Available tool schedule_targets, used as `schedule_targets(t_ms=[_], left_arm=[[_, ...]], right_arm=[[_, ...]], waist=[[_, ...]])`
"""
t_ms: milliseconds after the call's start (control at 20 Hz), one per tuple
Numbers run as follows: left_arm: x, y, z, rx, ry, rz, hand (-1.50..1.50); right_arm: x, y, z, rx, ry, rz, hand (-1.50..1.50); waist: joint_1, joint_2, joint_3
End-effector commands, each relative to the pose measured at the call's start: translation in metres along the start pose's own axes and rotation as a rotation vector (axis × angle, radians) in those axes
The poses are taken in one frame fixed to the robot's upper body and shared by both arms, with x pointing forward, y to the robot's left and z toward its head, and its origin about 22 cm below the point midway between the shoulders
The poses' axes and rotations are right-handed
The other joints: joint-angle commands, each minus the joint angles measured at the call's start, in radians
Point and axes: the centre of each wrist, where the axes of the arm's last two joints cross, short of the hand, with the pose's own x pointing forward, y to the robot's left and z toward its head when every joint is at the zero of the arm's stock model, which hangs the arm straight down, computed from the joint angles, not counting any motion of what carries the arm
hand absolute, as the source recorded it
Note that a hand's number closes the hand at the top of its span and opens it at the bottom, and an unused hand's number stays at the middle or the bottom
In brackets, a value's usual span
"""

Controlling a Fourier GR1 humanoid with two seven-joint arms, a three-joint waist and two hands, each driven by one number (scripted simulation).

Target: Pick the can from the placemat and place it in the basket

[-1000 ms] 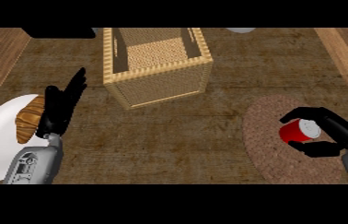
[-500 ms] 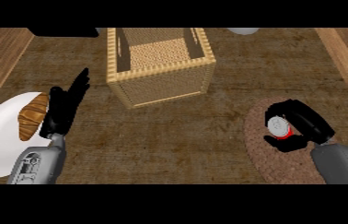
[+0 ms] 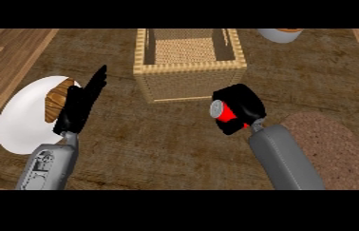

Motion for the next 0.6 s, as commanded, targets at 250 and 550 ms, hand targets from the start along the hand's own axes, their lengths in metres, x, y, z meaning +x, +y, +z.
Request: schedule_targets(t_ms=[250, 550], left_arm=[[0.016, -0.027, -0.011, -0.094, -0.036, -0.005, 0.00], [0.019, -0.033, -0.014, -0.124, -0.030, -0.017, 0.00]], right_arm=[[0.093, -0.050, -0.052, -0.181, 0.198, -0.093, 1.50], [0.145, -0.117, -0.064, -0.425, 0.239, -0.277, 1.50]], waist=[[0.074, 0.009, 0.017], [0.109, 0.003, 0.015]])
